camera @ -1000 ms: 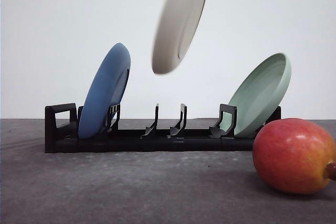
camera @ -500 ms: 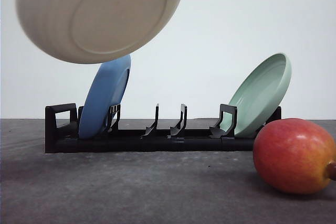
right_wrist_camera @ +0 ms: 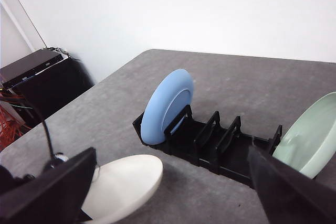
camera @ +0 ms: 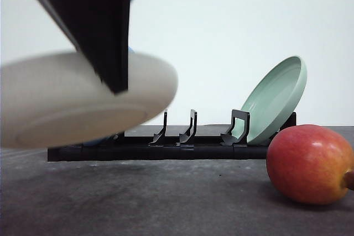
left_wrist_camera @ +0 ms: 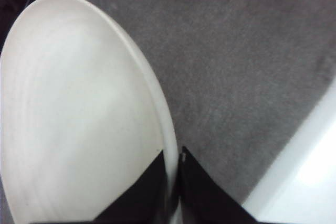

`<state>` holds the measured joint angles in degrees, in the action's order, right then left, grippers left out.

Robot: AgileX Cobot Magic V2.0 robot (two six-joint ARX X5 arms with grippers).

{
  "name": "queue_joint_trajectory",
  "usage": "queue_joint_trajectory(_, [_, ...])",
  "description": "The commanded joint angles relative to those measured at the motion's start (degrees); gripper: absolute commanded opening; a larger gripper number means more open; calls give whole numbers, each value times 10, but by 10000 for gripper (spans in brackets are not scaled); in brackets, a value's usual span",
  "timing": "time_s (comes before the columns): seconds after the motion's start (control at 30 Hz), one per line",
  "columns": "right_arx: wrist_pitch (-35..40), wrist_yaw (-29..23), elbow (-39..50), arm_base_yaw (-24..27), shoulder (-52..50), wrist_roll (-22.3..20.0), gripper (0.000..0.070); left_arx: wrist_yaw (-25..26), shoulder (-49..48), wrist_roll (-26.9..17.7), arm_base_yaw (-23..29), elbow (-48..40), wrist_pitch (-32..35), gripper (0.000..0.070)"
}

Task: Place pomegranate in white plate

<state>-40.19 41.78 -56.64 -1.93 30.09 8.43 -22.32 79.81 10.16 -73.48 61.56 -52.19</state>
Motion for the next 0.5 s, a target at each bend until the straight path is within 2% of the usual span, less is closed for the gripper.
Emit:
queue_joint_trajectory(0.0, [0, -2, -8, -2, 2, 6, 590, -9, 23, 7, -12, 4, 12, 0])
queue_joint_trajectory(0.17, [-2, -2, -8, -2, 2, 6, 590, -27, 76, 13, -28, 4, 36, 0])
queue_joint_trajectory(0.47, [-2, -2, -8, -2, 2, 6, 590, -28, 148, 21, -53, 4, 99, 0])
